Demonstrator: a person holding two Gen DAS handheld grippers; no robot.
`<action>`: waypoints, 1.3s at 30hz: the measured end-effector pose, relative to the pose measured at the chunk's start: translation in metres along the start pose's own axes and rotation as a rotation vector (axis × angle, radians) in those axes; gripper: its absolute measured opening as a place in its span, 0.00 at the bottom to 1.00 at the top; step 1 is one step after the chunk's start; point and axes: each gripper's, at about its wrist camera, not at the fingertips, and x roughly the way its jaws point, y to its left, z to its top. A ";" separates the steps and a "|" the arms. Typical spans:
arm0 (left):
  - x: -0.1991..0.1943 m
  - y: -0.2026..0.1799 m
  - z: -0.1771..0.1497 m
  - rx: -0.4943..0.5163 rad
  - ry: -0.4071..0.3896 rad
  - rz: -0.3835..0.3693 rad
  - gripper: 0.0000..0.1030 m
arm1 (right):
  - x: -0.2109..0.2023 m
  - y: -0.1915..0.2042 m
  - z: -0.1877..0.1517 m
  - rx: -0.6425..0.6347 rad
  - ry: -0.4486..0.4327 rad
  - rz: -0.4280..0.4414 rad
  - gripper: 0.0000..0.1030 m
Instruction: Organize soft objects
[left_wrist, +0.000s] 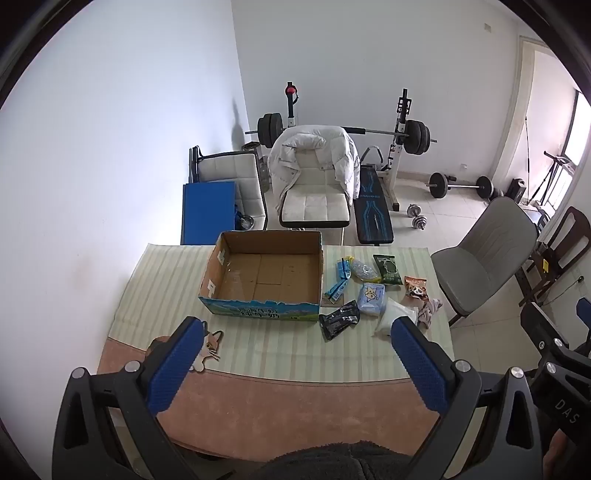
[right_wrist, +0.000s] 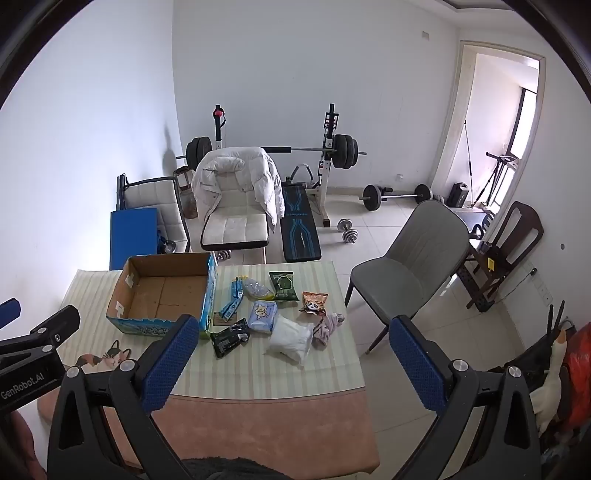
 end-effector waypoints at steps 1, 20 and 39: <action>0.000 0.000 0.000 0.001 0.002 0.000 1.00 | 0.000 0.000 0.000 0.000 0.000 0.001 1.00; -0.002 -0.002 0.004 0.001 0.000 -0.005 1.00 | 0.003 -0.002 0.003 -0.010 -0.001 -0.018 1.00; 0.003 -0.003 0.005 0.000 0.002 -0.009 1.00 | 0.002 -0.004 0.003 -0.010 -0.003 -0.024 1.00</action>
